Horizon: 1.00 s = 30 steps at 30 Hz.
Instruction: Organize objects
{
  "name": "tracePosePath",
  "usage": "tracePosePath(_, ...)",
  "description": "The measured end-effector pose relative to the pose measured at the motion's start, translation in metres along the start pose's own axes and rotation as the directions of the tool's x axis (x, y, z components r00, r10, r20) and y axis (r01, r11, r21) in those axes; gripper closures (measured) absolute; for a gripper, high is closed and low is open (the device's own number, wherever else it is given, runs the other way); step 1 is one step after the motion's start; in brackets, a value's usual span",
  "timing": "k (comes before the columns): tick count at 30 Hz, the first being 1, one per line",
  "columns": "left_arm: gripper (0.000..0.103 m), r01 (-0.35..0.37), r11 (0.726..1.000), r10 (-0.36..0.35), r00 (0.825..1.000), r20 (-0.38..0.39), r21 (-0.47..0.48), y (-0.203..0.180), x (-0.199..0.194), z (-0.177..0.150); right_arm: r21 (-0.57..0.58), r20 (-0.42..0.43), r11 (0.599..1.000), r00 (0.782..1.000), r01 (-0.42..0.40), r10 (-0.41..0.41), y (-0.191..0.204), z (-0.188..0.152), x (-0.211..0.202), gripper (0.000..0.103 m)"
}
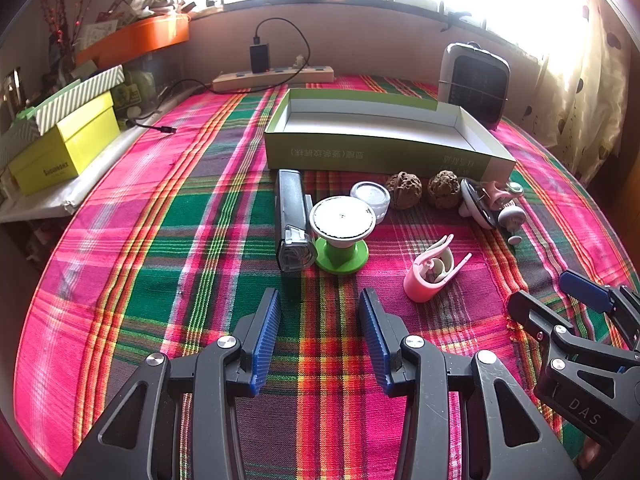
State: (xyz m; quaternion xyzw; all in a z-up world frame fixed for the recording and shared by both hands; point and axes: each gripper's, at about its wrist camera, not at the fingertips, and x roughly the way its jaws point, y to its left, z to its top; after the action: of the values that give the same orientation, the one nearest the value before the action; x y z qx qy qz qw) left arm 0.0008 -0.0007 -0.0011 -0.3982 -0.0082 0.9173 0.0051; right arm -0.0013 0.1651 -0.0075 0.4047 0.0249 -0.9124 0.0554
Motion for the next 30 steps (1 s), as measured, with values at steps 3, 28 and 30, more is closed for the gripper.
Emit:
tracePosePath(3,0.064,0.000,1.000,0.000,1.000,0.000,0.000,0.000,0.000,0.000,0.000,0.000,1.000,1.000,0.000,0.000,0.000,0.000,0.000,0.033)
tracePosePath(28,0.064,0.071,0.997,-0.071,0.997,-0.024,0.007,0.011,-0.001,0.006,0.012,-0.013,0.999,0.999,-0.042,0.042,-0.007,0.005,0.000,0.033)
tracePosePath(30,0.064,0.103,0.994,-0.104,0.994,-0.032,-0.018,0.016,0.000,0.009,0.038,-0.019,0.997,0.998,-0.065,0.065,-0.015,0.011,0.002,0.033)
